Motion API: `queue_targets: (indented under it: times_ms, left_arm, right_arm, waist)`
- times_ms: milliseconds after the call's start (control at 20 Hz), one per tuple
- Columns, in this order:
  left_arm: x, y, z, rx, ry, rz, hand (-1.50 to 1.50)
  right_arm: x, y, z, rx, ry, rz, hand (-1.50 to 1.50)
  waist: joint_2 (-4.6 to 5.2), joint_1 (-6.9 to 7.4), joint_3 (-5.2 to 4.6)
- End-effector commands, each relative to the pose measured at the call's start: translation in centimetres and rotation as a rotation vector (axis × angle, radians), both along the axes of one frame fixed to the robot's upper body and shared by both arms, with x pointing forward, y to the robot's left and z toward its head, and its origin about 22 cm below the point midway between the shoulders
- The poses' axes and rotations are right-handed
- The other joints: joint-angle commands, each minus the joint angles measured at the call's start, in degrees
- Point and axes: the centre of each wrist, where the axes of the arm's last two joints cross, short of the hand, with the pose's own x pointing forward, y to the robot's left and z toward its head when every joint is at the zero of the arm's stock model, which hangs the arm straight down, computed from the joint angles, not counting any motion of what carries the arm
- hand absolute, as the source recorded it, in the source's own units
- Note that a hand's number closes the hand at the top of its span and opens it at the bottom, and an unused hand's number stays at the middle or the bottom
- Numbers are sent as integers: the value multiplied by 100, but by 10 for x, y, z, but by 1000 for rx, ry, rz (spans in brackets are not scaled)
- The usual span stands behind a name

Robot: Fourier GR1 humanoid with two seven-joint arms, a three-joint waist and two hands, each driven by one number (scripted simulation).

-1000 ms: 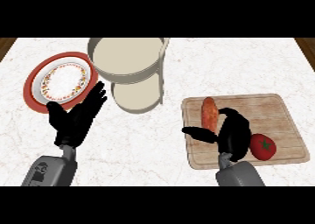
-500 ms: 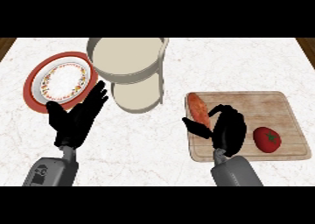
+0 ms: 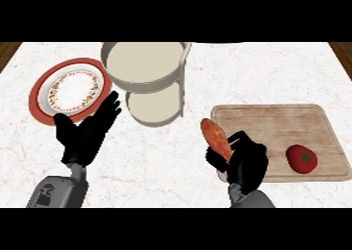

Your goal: Pick the sweet potato from the cutting board and place it in the tiered basket

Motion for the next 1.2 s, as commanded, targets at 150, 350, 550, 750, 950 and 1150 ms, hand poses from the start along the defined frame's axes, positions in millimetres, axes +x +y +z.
queue_targets:
  times_ms: [150,350,550,750,950,1150]
  left_arm:
    - [-1,4,-5,0,21,25,0]
    - [-2,14,-5,9,34,41,0]
    - [-5,12,-9,11,47,31,0]
    - [-2,11,-7,1,37,36,0]
    - [-1,15,-5,19,35,41,0]
    - [-2,10,-8,0,45,24,0]
  right_arm:
    - [-5,12,26,130,-37,-213,150]
    - [-3,16,50,82,-167,-174,150]
    - [-1,20,71,22,-263,-150,150]
    - [1,25,93,-28,-348,-141,150]
    - [6,27,111,-105,-385,-161,150]
    - [10,28,132,-129,-409,-189,150]
  waist:
    - [-65,-133,12]
    - [-150,-179,-17]
    - [-195,-236,-33]
    - [-172,-235,-37]
    - [-154,-204,-37]
    - [-111,-138,-32]
